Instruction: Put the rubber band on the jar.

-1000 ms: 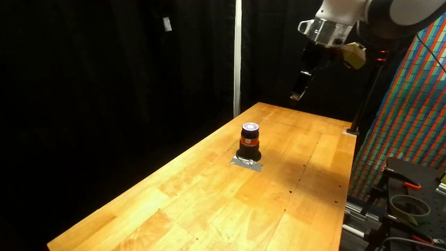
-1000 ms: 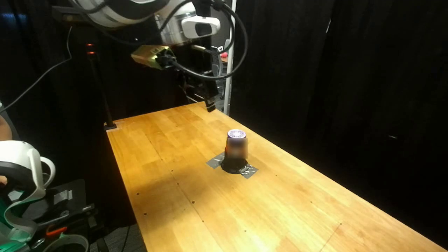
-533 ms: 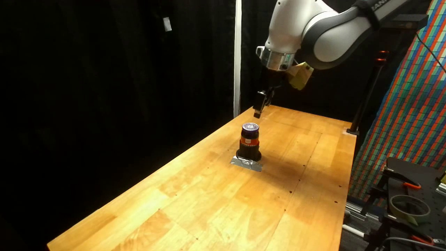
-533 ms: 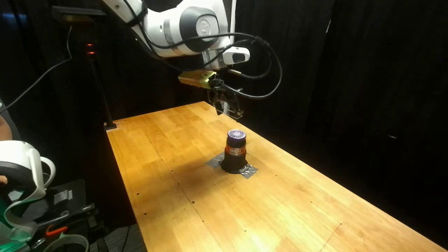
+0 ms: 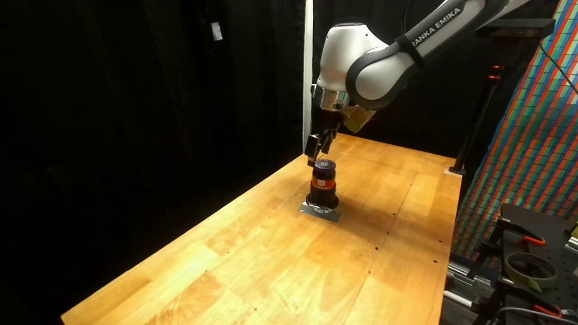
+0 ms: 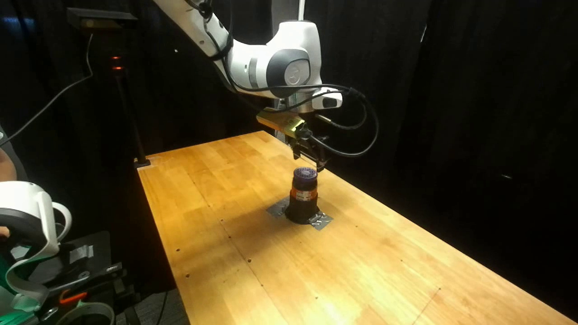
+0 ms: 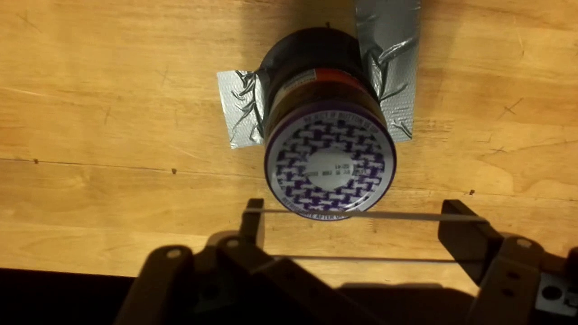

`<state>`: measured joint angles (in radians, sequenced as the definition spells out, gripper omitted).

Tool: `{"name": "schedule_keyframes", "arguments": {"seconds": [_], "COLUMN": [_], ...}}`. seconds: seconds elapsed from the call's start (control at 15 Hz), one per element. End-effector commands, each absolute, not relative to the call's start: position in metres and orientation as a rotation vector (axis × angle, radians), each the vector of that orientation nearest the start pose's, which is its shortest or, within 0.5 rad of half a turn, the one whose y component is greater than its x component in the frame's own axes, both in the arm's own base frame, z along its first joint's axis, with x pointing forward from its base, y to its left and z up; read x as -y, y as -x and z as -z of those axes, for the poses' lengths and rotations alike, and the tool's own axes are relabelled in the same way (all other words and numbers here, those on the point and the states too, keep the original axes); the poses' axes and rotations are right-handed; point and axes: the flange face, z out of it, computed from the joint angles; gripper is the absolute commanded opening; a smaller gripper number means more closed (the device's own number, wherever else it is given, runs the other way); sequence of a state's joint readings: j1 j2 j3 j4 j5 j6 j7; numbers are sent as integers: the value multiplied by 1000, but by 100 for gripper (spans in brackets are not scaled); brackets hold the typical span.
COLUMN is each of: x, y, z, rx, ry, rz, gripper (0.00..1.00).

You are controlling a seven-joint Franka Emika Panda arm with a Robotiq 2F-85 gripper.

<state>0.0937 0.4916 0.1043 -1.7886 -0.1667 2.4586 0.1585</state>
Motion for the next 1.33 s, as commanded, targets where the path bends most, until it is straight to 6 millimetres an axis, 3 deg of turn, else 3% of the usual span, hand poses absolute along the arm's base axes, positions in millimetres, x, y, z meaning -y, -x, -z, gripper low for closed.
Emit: {"name": "schedule_keyframes", "arguments": {"seconds": [0.0,0.4,0.93,1.27], "x": [-121,-105,-102,-93], "y": [-683,-691,-679,-681], "z": [-293,-281,-265,-261], "rx": [222,184,185,163], "ry": [3125,3148,3039,2990], "rz": [306,282,80,154], "gripper": [100,100,100,100]}}
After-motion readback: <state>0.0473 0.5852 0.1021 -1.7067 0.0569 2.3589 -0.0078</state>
